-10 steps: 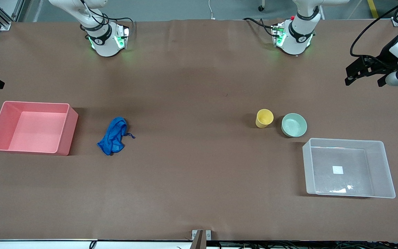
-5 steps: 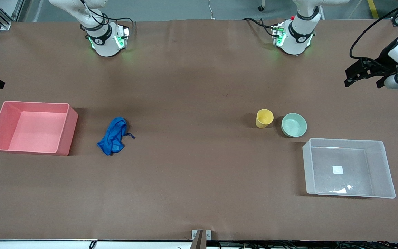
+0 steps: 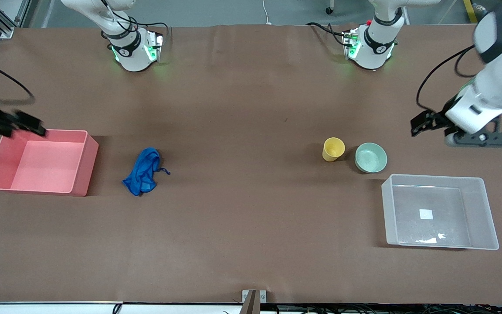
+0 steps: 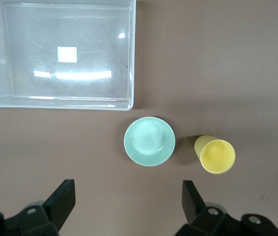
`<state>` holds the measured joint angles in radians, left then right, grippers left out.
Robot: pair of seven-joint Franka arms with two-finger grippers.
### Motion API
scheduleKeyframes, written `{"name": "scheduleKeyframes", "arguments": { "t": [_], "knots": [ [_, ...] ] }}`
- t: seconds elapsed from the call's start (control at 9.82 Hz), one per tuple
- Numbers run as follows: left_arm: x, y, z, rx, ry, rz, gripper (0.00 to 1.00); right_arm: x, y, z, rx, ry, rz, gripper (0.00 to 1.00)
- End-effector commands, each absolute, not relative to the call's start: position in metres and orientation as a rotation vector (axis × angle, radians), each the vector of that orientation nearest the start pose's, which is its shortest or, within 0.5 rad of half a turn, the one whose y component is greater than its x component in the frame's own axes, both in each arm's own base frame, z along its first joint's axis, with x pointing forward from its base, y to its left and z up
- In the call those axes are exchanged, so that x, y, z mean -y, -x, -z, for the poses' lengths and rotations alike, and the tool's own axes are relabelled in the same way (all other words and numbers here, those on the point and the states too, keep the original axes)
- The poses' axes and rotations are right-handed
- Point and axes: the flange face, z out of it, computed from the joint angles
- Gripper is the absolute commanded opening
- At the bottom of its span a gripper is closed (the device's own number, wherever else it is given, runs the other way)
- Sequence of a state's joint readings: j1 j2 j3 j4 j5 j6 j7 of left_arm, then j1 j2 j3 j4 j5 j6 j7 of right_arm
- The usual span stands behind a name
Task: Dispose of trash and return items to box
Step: 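Grasp the blue cloth with the right gripper while the left gripper grasps the bowl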
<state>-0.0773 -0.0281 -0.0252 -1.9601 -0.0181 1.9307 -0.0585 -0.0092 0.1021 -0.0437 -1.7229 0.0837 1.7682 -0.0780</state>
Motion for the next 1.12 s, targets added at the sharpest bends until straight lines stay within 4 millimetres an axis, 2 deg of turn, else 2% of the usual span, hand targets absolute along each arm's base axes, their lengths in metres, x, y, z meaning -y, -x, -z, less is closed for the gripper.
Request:
{"name": "scheduleKeyframes", "arguments": {
  "t": [0.0, 0.2, 0.31, 0.51, 0.71, 0.81, 0.92, 1.02],
  "knots": [
    [0.044, -0.515, -0.400, -0.082, 3.141, 0.012, 0.93, -0.012, -0.592, -0.400, 0.066, 3.045, -0.150, 1.00],
    [0.038, -0.501, -0.339, -0.071, 3.143, 0.046, 0.92, -0.051, -0.584, -0.289, 0.100, 3.051, -0.127, 1.00],
    [0.037, -0.496, -0.315, -0.066, 3.143, 0.024, 0.91, -0.068, -0.577, -0.249, 0.062, 3.058, -0.078, 1.00],
    [0.033, -0.486, -0.270, -0.054, 3.143, 0.062, 0.90, -0.074, -0.569, -0.205, 0.044, 3.063, -0.047, 1.00],
    [0.029, -0.489, -0.233, -0.034, 3.142, 0.079, 0.88, -0.076, -0.555, -0.179, 0.046, 3.066, 0.002, 1.00],
    [0.030, -0.489, -0.215, -0.018, 3.143, 0.087, 0.87, -0.076, -0.549, -0.174, 0.045, 3.067, 0.002, 0.99],
    [0.029, -0.489, -0.199, -0.015, 3.142, 0.094, 0.83, -0.079, -0.543, -0.170, 0.054, 3.068, -0.021, 0.77],
    [0.028, -0.489, -0.189, -0.013, 3.142, 0.075, 0.68, -0.081, -0.544, -0.173, 0.059, 3.067, -0.022, 0.33]
  ]
}}
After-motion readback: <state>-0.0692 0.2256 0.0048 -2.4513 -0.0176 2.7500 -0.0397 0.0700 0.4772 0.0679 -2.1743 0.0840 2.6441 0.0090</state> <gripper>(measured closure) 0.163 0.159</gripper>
